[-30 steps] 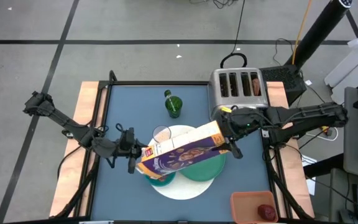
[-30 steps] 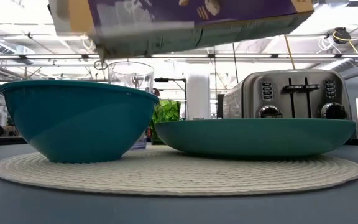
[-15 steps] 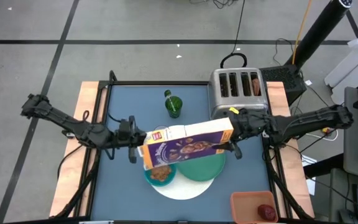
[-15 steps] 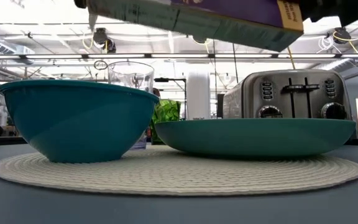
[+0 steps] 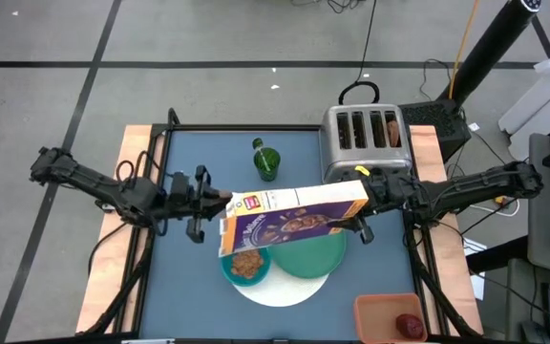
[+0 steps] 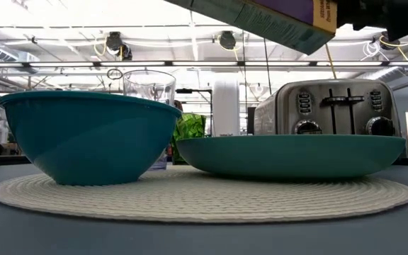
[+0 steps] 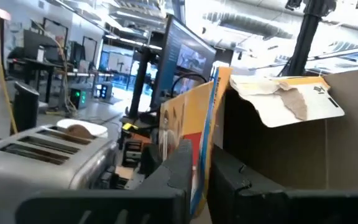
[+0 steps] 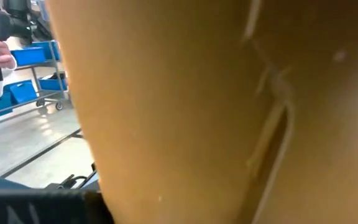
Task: Arrange a breakfast setting
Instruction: Pour the cereal into the blue bowl from the cereal box
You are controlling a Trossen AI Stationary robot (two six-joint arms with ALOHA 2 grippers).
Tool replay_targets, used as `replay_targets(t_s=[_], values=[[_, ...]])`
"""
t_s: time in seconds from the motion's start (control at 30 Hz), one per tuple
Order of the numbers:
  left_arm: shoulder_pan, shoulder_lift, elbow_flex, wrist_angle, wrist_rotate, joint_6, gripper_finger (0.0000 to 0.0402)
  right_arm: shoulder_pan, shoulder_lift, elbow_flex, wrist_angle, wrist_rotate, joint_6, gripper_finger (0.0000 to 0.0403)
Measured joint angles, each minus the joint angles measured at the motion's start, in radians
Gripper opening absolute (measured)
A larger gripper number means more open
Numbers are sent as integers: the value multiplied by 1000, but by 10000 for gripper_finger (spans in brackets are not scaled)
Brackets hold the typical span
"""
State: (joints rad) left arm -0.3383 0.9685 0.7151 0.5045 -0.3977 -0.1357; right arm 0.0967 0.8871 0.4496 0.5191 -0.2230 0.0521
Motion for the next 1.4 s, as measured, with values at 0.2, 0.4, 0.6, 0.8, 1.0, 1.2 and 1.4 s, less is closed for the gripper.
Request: replay_targets(t_s=[0.2,0.4,0.6,0.8,1.0,1.2,1.4], values=[[36,-23,-1,2,-2,39,115,0,0,0,20,21,-15,194],[72,-24,-2,63,-7,104,196,0,0,0,53,64,-48,196],[91,-73,-3,90,-11,206,229,-4,0,0,87,83,-75,192],[96,-143,-3,96,-17,220,230,-4,-1,2,144,68,-116,195],[95,-181,-3,92,-12,220,230,-4,-1,2,216,82,-149,191],[94,-180,-3,-7,-7,219,230,-5,-1,2,307,91,-171,194],[94,-171,-4,-118,-5,205,230,-5,-1,2,433,92,-197,193]])
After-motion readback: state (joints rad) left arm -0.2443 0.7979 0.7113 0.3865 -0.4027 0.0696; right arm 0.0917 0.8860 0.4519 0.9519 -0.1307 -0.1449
